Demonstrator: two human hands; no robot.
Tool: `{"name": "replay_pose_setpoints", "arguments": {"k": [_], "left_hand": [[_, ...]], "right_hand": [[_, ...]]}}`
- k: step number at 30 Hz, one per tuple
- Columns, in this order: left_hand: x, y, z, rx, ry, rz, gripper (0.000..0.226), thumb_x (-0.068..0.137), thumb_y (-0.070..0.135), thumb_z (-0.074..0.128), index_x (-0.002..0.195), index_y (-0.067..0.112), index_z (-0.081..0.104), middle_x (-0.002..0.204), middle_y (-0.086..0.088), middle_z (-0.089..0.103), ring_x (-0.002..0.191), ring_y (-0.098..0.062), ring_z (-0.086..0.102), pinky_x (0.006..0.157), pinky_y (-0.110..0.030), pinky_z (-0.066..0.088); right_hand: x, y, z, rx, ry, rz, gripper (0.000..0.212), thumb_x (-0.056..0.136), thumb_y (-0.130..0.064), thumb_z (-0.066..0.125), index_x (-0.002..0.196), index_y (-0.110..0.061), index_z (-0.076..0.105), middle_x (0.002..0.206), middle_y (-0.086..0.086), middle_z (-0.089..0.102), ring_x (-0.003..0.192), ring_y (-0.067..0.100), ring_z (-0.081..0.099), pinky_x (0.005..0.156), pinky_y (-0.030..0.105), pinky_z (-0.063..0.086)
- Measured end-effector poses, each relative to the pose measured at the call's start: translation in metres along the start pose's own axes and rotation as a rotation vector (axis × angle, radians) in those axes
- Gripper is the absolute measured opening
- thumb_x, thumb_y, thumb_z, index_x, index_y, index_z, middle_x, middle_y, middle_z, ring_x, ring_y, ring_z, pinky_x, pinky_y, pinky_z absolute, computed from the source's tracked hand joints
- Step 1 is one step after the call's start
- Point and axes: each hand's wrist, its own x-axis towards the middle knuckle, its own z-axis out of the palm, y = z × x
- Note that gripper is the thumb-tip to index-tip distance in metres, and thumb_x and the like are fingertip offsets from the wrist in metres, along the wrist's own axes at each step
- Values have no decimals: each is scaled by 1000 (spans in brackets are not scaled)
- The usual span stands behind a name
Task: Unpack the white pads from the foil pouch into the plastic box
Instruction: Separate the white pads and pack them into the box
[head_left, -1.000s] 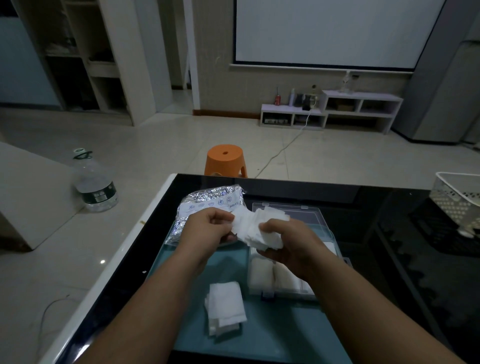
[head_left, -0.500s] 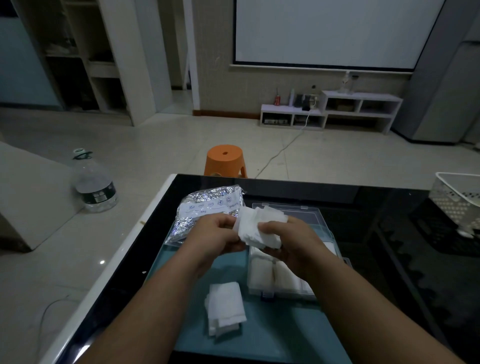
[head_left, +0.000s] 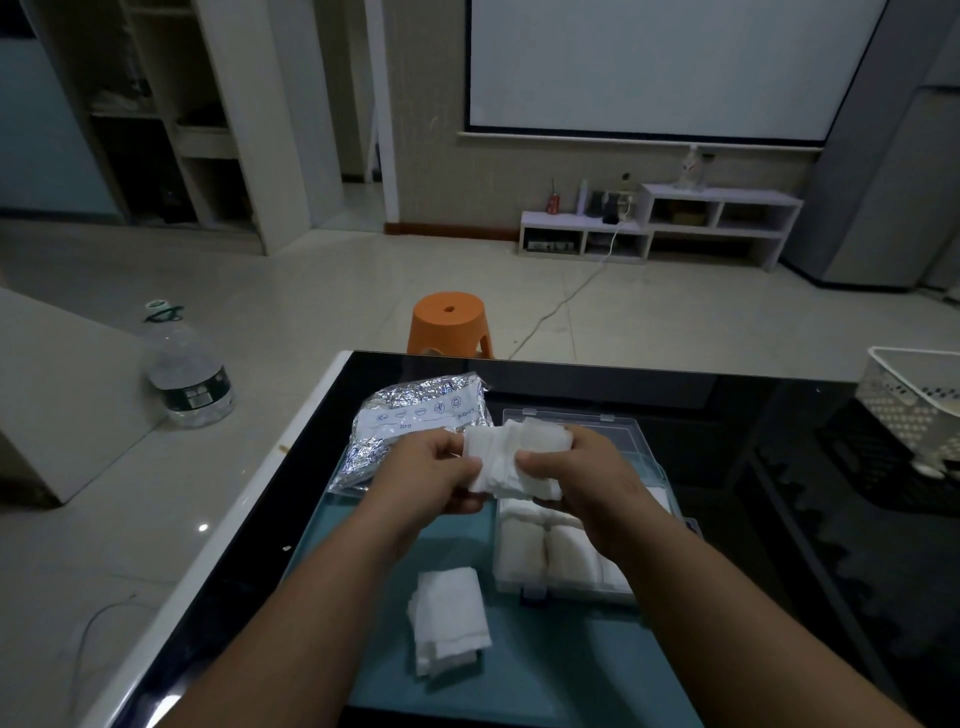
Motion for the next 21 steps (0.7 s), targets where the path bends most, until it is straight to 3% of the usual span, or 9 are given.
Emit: {"name": "replay_pose_setpoints", "arguments": {"k": [4, 8, 11, 16, 21], "left_hand": [[0, -1, 0, 44, 39, 18, 8, 87, -4, 60, 94, -5, 64, 88, -18, 67, 64, -23, 65, 59, -30, 58], [-3, 2, 2, 31, -12, 37, 14, 85, -4, 62, 97, 2, 67, 73, -15, 67, 58, -22, 64, 63, -36, 59], [-7, 5, 2, -5, -96, 27, 16, 86, -3, 63, 101, 3, 66, 81, -17, 69, 66, -22, 67, 65, -34, 59], [-8, 10, 3, -186, -143, -69, 23, 87, -10, 47, 98, -1, 65, 78, -16, 70, 64, -21, 68, 56, -31, 57], [-9, 6, 5, -115, -153, -21, 13, 88, -3, 61, 102, -1, 63, 85, -15, 70, 69, -20, 70, 59, -29, 57]], "right_hand": [[0, -2, -5, 13, -12, -55, 29, 83, -6, 70, 110, -9, 61, 106, 13, 66, 97, 29, 65, 79, 37, 58], [0, -3, -2, -38, -51, -61, 34, 82, -9, 73, 114, -10, 62, 109, 11, 67, 100, 28, 66, 86, 42, 58], [0, -1, 0, -62, -17, -72, 37, 81, -9, 74, 116, -8, 63, 106, 10, 69, 96, 25, 67, 77, 35, 59], [-1, -1, -1, -112, 45, -99, 37, 81, -11, 76, 114, -11, 61, 104, 5, 68, 92, 20, 67, 64, 23, 52], [-2, 0, 1, -187, 48, -166, 30, 90, -13, 66, 119, -9, 63, 109, 8, 70, 90, 18, 69, 66, 23, 54]]}}
